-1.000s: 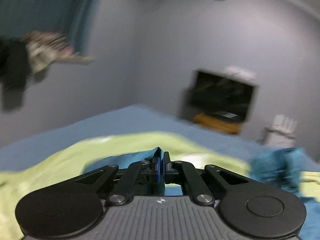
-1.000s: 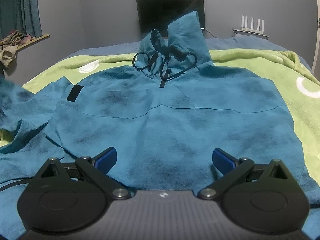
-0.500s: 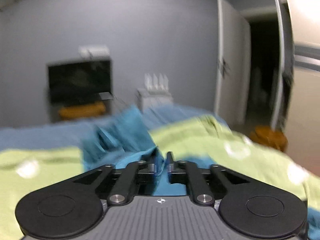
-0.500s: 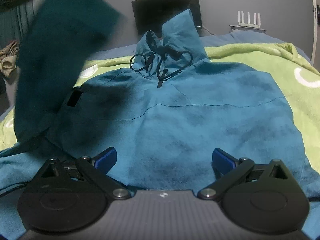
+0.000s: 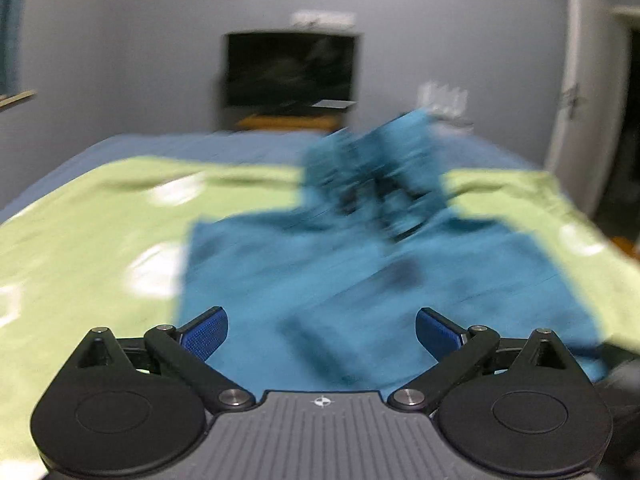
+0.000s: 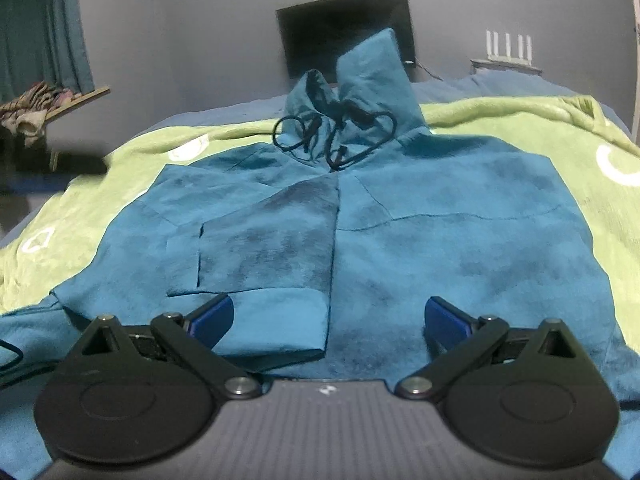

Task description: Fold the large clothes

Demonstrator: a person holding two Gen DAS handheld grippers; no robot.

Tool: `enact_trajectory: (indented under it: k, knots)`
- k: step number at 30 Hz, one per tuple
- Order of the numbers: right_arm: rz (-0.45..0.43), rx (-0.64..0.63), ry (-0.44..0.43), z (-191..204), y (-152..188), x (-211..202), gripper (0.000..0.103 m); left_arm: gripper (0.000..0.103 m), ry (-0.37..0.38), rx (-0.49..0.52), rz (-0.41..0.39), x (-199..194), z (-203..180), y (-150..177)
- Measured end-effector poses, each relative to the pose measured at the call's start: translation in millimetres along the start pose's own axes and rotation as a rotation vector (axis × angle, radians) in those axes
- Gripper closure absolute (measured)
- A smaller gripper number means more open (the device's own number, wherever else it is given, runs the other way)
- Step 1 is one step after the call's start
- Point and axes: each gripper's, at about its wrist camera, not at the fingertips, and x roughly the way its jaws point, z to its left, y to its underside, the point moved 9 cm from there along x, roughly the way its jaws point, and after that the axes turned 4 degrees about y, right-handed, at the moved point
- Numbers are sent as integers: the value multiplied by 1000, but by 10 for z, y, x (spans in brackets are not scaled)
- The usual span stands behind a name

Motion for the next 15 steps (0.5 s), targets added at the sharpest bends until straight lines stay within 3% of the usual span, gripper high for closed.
enact_trajectory:
  k: [2, 4, 7, 10, 15]
  knots:
    - [-16, -53, -5, 95, -1, -37, 0, 2, -70, 7, 35, -45, 208, 136]
    - [-30, -124, -16, 228, 6, -64, 0, 2, -93, -7, 73, -25, 385, 257]
    - [-48, -255, -14, 464, 51, -115, 0, 2, -48, -47, 91, 37, 449, 352]
    - [-56, -412, 0, 738, 146, -125, 0, 2, -50, -18, 93, 196, 448, 434]
    - [11, -574, -5, 1043, 287, 53, 5, 5, -26, -13, 163, 369, 374, 625]
